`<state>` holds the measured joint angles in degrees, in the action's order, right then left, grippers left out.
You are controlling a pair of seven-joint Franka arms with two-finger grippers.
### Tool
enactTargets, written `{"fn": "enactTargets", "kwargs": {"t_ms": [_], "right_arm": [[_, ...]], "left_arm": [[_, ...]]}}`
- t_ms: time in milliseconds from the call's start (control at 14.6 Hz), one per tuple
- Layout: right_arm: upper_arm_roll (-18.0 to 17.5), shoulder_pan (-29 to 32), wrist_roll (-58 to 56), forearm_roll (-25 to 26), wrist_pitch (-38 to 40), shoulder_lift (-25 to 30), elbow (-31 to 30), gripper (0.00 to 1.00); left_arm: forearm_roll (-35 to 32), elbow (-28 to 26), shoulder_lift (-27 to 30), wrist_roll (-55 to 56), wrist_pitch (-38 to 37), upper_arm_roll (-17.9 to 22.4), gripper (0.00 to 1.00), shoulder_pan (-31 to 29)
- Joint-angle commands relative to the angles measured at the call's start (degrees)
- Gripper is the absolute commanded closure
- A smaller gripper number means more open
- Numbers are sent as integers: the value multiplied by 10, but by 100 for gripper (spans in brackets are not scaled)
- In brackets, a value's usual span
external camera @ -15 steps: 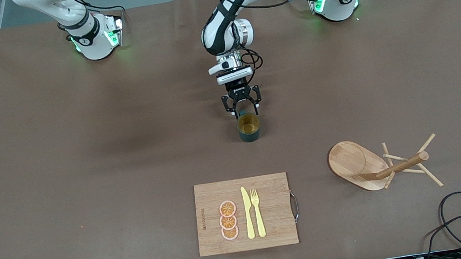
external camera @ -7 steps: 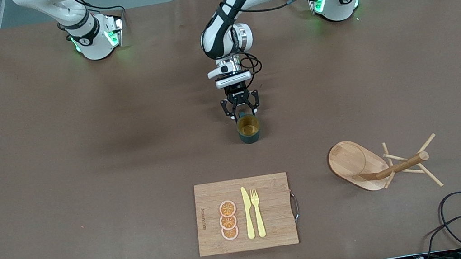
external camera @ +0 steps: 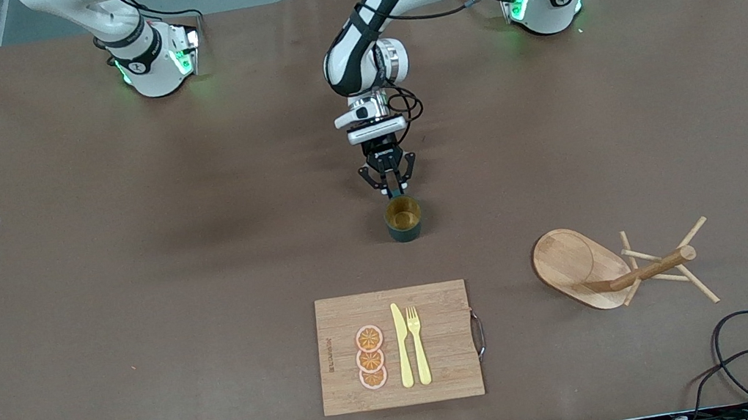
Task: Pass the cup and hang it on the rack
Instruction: 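Lift the mug by its handle with the left gripper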
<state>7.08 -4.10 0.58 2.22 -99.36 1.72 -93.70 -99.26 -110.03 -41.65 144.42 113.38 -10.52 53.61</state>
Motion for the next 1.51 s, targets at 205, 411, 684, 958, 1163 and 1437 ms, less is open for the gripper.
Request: {"fn": "enactTargets", "kwargs": {"t_ms": [205,411,684,958,1163,1437], "right_arm": [[-8,7,-5,5,6,11,-6,0],[-8,7,-5,5,7,11,-5,0],[-8,7,-5,5,7,11,-5,0],[-8,7,-5,5,7,11,-5,0],[-8,7,-5,5,7,11,0,0],[-8,6,-5,5,7,11,-1,0]], "left_arm": [[58,50,12,-34,-4,-8,97,0],[160,118,25,-90,-4,-11,98,0],[305,209,51,-208,-3,-8,99,-9],[453,267,96,-338,-3,-5,100,-51],[566,268,146,-439,-3,-5,100,-109],[705,271,192,-562,-3,-6,100,-210]]}}
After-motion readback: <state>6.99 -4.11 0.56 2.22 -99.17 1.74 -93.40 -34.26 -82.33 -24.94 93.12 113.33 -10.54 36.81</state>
